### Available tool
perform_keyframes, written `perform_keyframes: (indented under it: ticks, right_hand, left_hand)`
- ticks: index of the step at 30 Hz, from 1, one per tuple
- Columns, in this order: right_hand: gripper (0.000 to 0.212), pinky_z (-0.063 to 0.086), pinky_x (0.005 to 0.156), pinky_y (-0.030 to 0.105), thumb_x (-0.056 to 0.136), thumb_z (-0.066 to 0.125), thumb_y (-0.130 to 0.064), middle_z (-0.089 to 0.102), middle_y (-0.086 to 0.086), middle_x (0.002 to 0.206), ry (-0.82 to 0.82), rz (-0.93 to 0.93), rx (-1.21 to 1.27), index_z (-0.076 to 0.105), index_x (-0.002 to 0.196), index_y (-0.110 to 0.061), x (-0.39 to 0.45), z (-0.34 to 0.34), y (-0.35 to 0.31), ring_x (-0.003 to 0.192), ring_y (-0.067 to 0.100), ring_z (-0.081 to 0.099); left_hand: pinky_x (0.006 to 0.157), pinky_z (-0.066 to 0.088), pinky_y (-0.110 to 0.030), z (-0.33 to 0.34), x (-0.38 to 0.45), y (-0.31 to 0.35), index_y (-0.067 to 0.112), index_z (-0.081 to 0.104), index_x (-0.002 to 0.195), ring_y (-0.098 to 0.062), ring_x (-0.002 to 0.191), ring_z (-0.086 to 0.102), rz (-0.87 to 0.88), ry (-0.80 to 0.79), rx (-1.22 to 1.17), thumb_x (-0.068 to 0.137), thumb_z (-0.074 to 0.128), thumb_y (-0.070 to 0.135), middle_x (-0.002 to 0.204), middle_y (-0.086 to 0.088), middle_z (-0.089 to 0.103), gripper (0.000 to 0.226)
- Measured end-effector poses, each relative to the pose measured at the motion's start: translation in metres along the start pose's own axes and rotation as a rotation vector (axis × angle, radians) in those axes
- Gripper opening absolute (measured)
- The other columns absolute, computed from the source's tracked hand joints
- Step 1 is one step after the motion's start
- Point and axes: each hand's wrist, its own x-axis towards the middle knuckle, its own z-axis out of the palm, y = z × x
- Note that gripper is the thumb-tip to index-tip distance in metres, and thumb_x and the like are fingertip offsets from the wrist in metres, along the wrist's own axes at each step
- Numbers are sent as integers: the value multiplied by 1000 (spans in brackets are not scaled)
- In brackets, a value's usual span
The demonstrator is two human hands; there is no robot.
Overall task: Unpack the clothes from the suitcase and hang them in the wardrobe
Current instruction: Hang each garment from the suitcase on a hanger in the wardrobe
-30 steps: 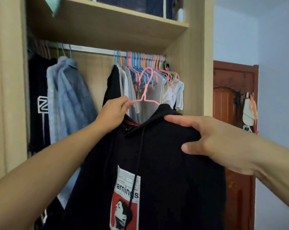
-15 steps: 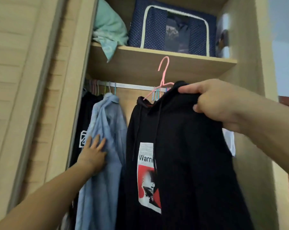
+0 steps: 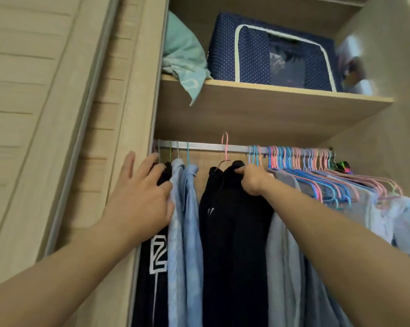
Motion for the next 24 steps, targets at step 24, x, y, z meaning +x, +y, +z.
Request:
perform_keyframes:
  ticks: [24]
  right_hand:
    - [39,44,85,42,105,34,-32,60,20,124,372,-134,-382,54,126,-6,-12,-20,25,114,40,53]
  left_hand:
    - [115,20,-69,7,4,17,2,77,81,-47,124,52,-61,30,51,76,58,24,90,-22,66,30]
